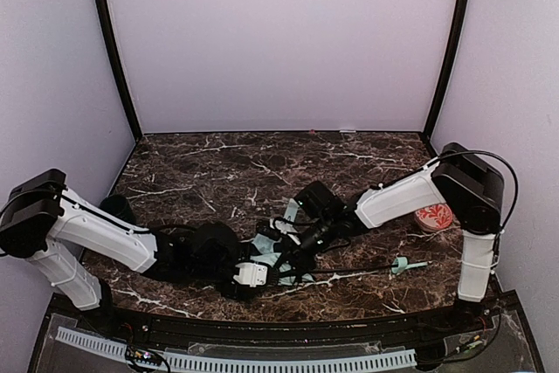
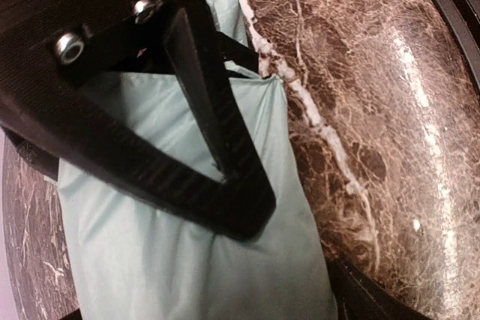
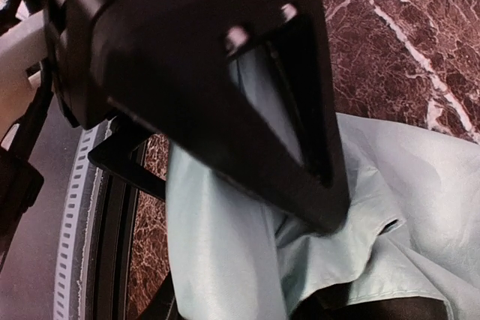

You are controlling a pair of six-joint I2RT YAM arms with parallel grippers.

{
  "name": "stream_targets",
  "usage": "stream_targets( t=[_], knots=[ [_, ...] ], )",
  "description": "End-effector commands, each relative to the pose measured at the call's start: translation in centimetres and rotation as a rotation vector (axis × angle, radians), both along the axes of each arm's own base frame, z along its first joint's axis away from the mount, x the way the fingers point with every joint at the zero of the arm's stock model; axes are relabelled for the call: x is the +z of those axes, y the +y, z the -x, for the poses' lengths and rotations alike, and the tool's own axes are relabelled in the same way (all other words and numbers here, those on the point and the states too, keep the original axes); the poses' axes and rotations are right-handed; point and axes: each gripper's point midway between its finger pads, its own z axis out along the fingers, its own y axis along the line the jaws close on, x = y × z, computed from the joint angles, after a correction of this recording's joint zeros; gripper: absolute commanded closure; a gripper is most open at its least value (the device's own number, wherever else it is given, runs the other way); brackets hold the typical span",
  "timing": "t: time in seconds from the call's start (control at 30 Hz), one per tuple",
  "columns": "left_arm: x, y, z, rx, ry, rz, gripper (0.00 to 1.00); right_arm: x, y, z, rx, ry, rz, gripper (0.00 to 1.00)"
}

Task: Put away the umbrella

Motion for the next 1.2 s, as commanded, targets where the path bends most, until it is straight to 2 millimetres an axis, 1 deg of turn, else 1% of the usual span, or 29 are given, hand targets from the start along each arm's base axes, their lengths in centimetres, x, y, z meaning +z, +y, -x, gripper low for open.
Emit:
stream_targets(
  t=[0.0,0.03,0.1,0.2,0.3,0.4,0.47,0.53,0.63,0.7,0.77,0.87,0.9,0.97,1.0,1.03,1.1,1.17],
  knots=[
    [-2.1,0.9,0.2,0.043,0.087,-0.127,0.22,-6.0,-5.0,2.8,-0.024,0.214,0.289,0.85],
    [-2.4,1.0,0.5,0.038,0.110,-0.142,0.27,-5.9,-4.8,2.4,-0.031,0.209,0.284,0.84],
    [-3.2,1.1,1.2,0.027,0.161,-0.177,0.41,-5.7,-4.4,1.5,-0.046,0.187,0.279,0.79],
    [-3.9,1.4,2.0,0.023,0.229,-0.234,0.59,-5.0,-4.1,0.1,-0.080,0.168,0.264,0.67],
    [-4.7,1.7,3.0,0.008,0.297,-0.281,0.70,-4.0,-4.1,-1.6,-0.130,0.141,0.243,0.52],
    [-5.6,2.3,4.2,0.006,0.377,-0.327,0.76,-2.7,-4.4,-3.1,-0.177,0.120,0.209,0.40],
    [-6.0,2.7,4.8,0.010,0.431,-0.354,0.80,-1.3,-4.7,-4.0,-0.207,0.117,0.175,0.36],
    [-6.4,3.0,5.5,0.017,0.483,-0.379,0.85,0.8,-5.2,-5.0,-0.242,0.103,0.118,0.32],
    [-6.6,3.0,5.8,0.037,0.550,-0.389,0.90,3.6,-6.5,-6.6,-0.299,0.078,0.028,0.29],
    [-6.7,3.1,5.8,0.048,0.589,-0.394,0.94,4.9,-7.7,-7.4,-0.344,0.052,-0.008,0.29],
    [-6.6,3.0,5.8,0.058,0.630,-0.401,1.00,6.0,-8.5,-8.0,-0.385,-0.013,-0.023,0.28],
    [-6.6,2.7,5.5,0.092,0.714,-0.393,1.00,8.0,-9.4,-8.7,-0.463,-0.145,-0.065,0.30],
    [-6.6,2.5,5.4,0.098,0.743,-0.392,1.00,8.0,-9.7,-8.3,-0.476,-0.194,-0.068,0.31],
    [-6.8,2.6,5.2,0.116,0.786,-0.402,1.00,8.7,-9.9,-7.4,-0.484,-0.367,-0.077,0.31],
    [-7.0,2.7,5.1,0.128,0.809,-0.413,1.00,8.7,-9.9,-6.5,-0.470,-0.448,-0.080,0.32],
    [-7.1,2.7,5.1,0.135,0.832,-0.420,1.00,9.0,-9.8,-5.5,-0.448,-0.518,-0.094,0.32],
    [-7.2,2.7,5.2,0.142,0.879,-0.426,1.00,8.9,-9.2,-2.5,-0.356,-0.636,-0.130,0.32],
    [-7.2,2.6,5.2,0.144,0.903,-0.431,1.00,8.2,-8.6,0.1,-0.272,-0.748,-0.139,0.31]
  ],
)
